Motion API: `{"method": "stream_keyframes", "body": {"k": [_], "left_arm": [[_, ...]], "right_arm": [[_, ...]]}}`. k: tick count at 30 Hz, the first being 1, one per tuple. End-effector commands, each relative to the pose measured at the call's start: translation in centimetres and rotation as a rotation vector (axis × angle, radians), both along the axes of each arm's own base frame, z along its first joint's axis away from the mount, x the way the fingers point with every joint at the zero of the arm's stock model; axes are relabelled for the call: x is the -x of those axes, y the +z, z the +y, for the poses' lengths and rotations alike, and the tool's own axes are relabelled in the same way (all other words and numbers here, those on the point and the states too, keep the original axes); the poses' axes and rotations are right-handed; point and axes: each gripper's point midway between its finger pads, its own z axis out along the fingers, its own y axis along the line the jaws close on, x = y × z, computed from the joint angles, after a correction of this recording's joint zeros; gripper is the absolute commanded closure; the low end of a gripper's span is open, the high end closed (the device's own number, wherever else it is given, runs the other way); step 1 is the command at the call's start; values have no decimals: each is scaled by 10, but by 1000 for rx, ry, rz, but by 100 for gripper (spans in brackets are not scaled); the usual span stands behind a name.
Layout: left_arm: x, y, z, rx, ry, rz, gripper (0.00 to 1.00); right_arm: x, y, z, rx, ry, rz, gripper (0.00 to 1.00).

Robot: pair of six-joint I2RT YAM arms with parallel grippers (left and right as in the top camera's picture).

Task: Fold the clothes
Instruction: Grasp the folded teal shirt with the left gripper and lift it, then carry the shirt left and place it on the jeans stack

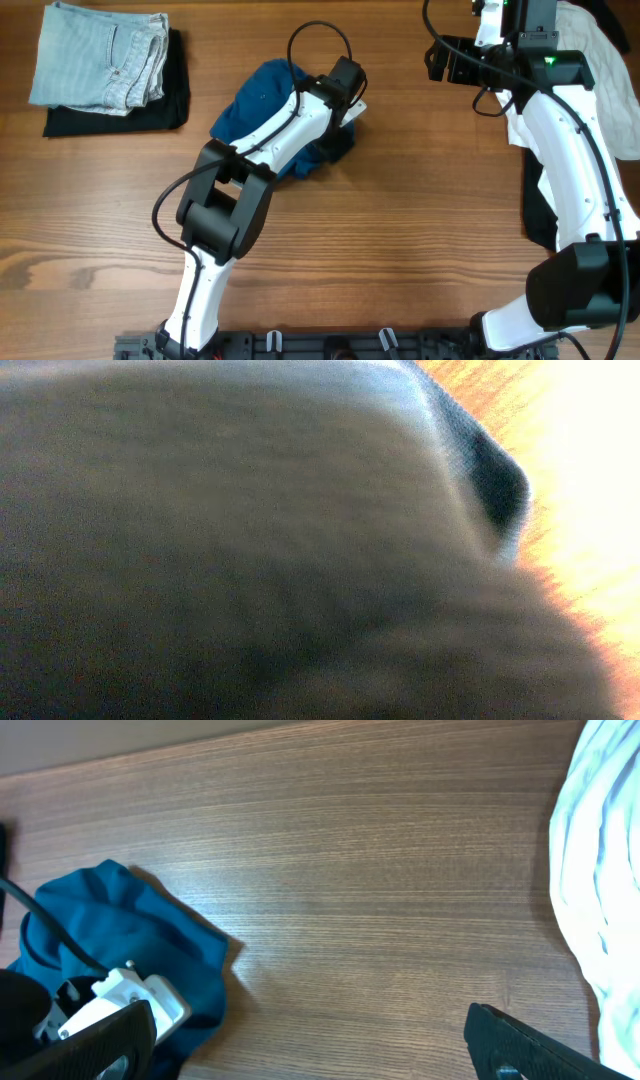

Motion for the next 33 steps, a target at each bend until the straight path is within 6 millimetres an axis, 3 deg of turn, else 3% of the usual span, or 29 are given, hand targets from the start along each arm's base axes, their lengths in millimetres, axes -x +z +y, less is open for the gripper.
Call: {"method": "stream_keyframes", "body": {"k": [1,3,5,6,8,10,14,17,23,25,28,33], "left_arm": [[25,-93,40,-100,40,189,45],[25,-107,47,-105,58,205,74],[20,-107,52,-101,72,199,84],[18,-107,54,-97,80,194,96],[17,-107,56,-98,85,196,96],[8,-91,66,-134,129,151,96],[-21,3,99,-189,196,19,96],[-47,93,122,-91,279,-159,96],[-64,221,167,53,401,-474,96],[-66,254,183,85,436,-565,96],[-75,283,216,68,461,-670,96],[-98,328,316,-158,463,-866,96]], "right_arm": [[-3,-6,-2,3,-18,11,0],[-3,-7,-2,4,-18,11,0],[-3,-6,-2,5,-17,10,0],[-3,-6,-2,5,-17,9,0],[-3,-6,-2,5,-17,9,1],[-3,-7,-4,14,-24,9,0],[-4,-6,-4,13,-24,5,0],[-4,-6,-4,12,-24,5,0],[-4,-6,-3,9,-22,6,0],[-4,-6,-3,8,-23,6,0],[-4,-6,-3,8,-23,7,1],[-3,-7,-3,8,-23,11,1]]}}
